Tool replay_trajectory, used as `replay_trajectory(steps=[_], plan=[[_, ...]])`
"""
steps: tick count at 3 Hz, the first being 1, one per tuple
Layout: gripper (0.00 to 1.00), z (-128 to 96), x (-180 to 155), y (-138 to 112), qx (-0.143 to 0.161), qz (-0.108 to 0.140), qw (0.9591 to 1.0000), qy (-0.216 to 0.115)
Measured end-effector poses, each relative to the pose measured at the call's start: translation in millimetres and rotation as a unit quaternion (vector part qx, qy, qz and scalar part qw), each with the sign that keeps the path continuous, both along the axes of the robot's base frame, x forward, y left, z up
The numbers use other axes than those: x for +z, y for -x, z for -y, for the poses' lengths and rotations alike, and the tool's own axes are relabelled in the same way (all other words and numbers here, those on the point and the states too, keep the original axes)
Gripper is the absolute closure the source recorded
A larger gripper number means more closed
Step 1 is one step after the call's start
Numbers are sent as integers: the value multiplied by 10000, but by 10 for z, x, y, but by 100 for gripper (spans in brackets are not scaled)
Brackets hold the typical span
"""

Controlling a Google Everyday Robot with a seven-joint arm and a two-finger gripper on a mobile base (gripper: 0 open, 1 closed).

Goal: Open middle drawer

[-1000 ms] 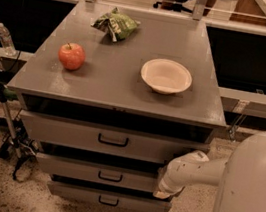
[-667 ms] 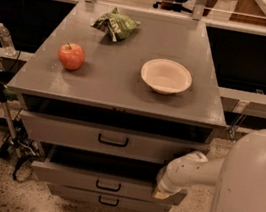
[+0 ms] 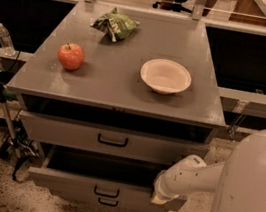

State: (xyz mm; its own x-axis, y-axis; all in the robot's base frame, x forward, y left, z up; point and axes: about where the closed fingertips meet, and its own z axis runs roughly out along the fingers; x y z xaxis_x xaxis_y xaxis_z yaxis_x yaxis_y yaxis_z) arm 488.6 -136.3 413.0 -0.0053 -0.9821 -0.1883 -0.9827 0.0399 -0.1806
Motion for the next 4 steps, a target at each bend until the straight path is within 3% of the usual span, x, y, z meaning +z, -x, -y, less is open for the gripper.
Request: replay_trajectory(steps=[3,4], plan=[[100,33,-87,92,73,-33,10000,24],[100,106,-208,367,132,-49,9999,-59]])
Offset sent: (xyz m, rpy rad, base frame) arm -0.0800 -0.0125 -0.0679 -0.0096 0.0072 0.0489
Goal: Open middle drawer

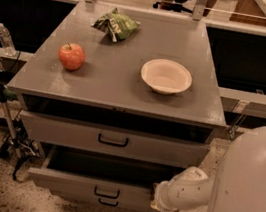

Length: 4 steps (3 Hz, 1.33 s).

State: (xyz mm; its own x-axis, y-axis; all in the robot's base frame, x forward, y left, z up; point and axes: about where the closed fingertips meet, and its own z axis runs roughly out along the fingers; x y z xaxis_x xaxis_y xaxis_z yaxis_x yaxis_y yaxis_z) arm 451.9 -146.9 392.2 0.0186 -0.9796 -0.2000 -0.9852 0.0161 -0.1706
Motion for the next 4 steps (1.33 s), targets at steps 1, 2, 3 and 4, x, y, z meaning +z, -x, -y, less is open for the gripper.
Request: replay_trajectory(steps=[1,2,3,4], plan=[[100,33,-29,105,20,-13,10000,-38],[100,34,-26,107,19,-13,10000,-37],[100,73,-53,313,79,-51,9999,-94],[100,73,-13,311,79,-51,9999,-95]])
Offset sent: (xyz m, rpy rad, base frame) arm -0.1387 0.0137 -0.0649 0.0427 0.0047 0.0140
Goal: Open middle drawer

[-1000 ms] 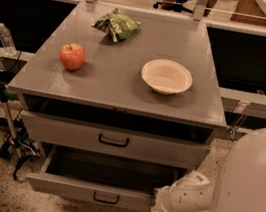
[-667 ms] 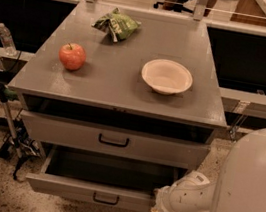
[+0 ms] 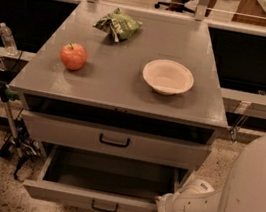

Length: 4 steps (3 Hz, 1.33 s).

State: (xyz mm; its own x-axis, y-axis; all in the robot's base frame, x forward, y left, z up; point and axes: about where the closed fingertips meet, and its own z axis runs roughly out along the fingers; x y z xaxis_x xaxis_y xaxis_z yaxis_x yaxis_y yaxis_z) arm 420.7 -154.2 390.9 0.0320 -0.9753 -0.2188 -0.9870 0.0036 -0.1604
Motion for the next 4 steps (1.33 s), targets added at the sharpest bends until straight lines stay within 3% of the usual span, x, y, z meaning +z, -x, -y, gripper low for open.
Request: replay_trajectory(steps=[4], plan=[[100,57,-39,344,-12,-116,9998,-145]])
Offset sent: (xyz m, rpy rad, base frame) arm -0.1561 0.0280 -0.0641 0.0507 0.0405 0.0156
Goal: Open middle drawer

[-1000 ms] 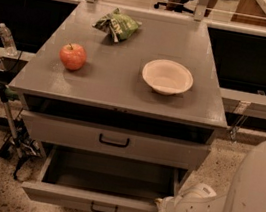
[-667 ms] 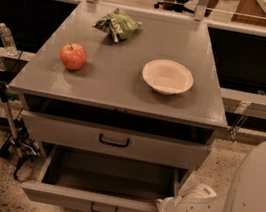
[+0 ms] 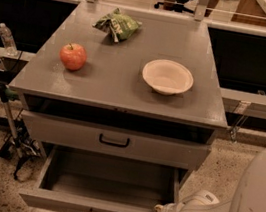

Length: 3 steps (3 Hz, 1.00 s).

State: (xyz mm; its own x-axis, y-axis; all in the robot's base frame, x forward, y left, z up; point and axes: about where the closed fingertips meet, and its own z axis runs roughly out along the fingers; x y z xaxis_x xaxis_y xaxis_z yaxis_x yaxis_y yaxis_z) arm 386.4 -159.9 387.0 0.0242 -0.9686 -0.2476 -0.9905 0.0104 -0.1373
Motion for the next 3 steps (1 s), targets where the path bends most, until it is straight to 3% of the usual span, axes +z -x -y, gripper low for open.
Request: replay_trajectory(steps=[1,2,3], plan=[[100,-14,21,11,-1,2,10000,2],[100,31,-29,246,6,-90,9999,-68],[100,21,32,240,5,-90,9999,-68]])
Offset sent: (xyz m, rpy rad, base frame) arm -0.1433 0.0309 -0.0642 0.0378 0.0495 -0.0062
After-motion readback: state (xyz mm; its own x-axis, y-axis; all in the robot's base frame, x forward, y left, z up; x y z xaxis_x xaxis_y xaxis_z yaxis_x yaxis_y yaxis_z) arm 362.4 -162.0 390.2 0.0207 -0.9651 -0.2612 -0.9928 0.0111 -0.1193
